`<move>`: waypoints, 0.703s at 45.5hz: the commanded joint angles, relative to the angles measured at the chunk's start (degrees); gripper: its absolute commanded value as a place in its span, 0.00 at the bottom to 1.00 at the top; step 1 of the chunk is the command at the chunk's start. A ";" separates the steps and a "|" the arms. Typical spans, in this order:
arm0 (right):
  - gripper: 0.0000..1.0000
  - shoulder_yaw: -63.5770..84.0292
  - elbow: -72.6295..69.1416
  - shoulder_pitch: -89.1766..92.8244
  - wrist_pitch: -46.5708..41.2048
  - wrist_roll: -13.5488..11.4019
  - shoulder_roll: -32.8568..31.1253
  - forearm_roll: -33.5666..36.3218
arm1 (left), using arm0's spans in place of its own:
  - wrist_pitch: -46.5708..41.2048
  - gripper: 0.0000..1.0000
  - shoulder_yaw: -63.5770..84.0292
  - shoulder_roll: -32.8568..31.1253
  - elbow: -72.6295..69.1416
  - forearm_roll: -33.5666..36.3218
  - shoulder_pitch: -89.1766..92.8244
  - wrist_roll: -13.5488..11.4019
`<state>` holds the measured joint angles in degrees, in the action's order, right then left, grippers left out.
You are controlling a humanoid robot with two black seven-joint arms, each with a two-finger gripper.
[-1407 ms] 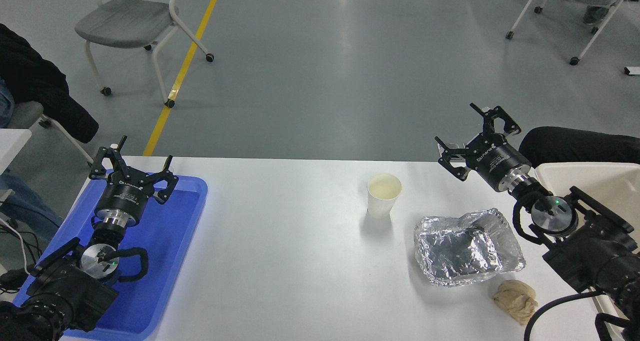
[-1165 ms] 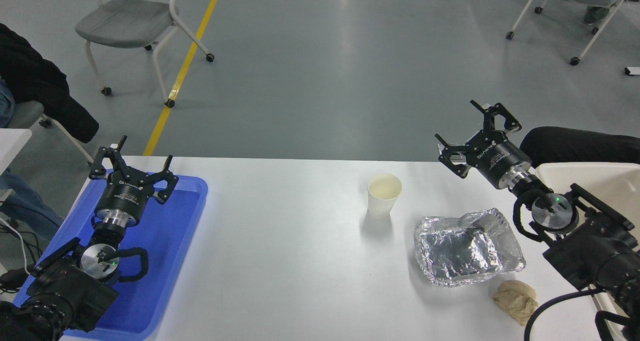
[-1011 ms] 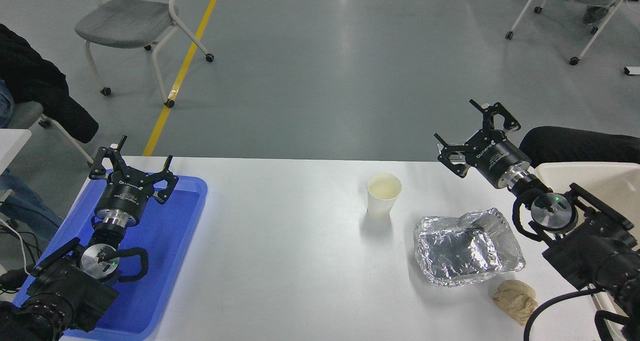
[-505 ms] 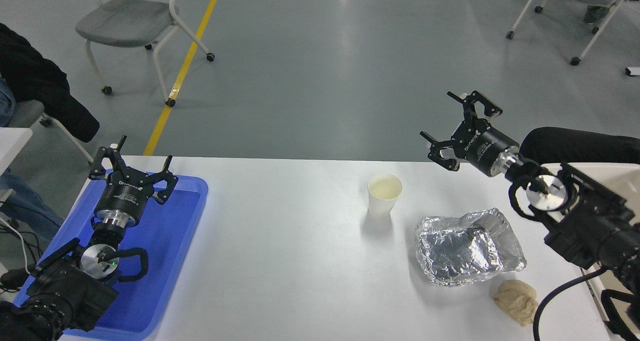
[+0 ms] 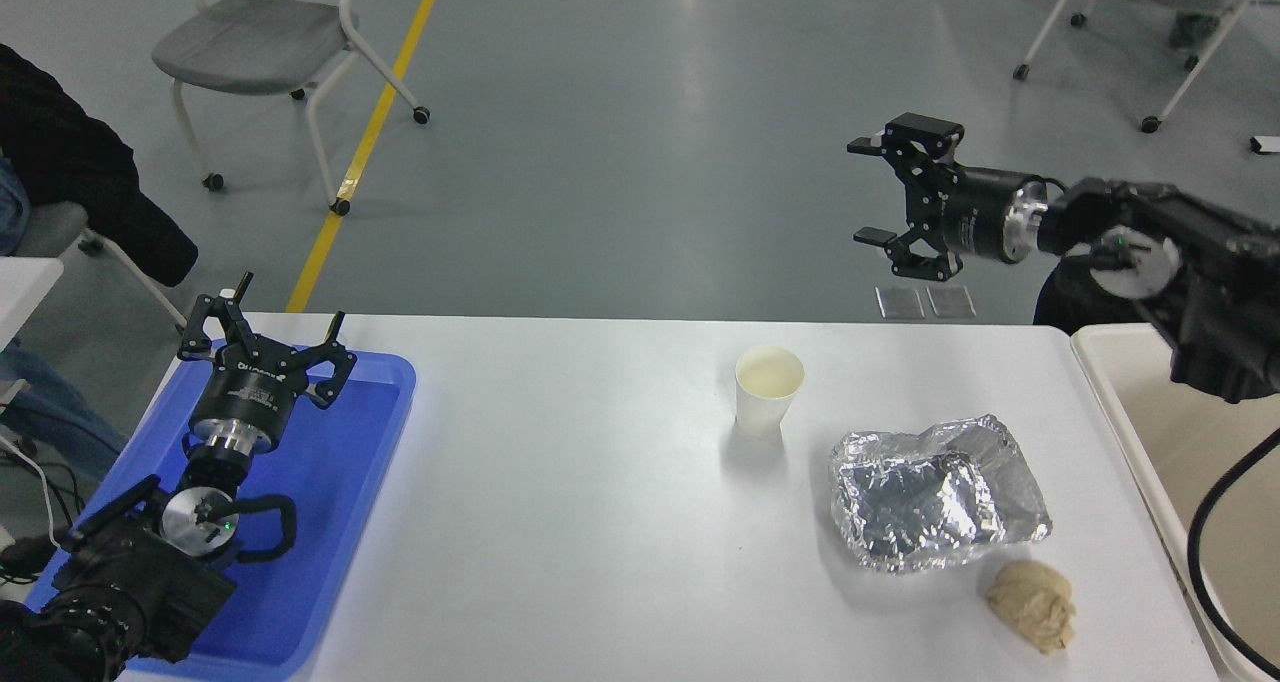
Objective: Pick up paper cup place in dustbin
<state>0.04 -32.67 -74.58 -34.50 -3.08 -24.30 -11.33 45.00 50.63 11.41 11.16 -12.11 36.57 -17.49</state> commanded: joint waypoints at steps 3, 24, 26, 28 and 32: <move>1.00 32.52 -9.84 -17.59 -0.30 -0.18 -0.66 -3.09 | 0.00 1.00 0.00 0.02 0.00 0.07 -0.01 0.00; 1.00 57.17 -41.85 -40.29 -0.21 -0.18 0.65 -5.64 | 0.00 1.00 0.00 0.02 0.00 -0.02 -0.01 0.00; 1.00 58.92 -43.70 -41.87 -0.21 -0.18 1.44 -5.29 | 0.00 1.00 0.00 0.02 0.00 -0.02 -0.01 0.00; 1.00 60.51 -45.37 -43.19 -0.21 -0.18 2.32 -5.20 | 0.00 1.00 0.00 0.02 0.00 -0.02 -0.01 0.00; 1.00 64.02 -49.85 -46.26 -0.39 -0.18 2.85 -5.29 | 0.00 1.00 0.00 0.02 0.00 -0.02 -0.01 0.00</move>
<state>53.53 -69.84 -111.42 -34.74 -3.25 -23.38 -16.23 45.00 50.62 11.40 11.16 -12.10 36.59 -17.49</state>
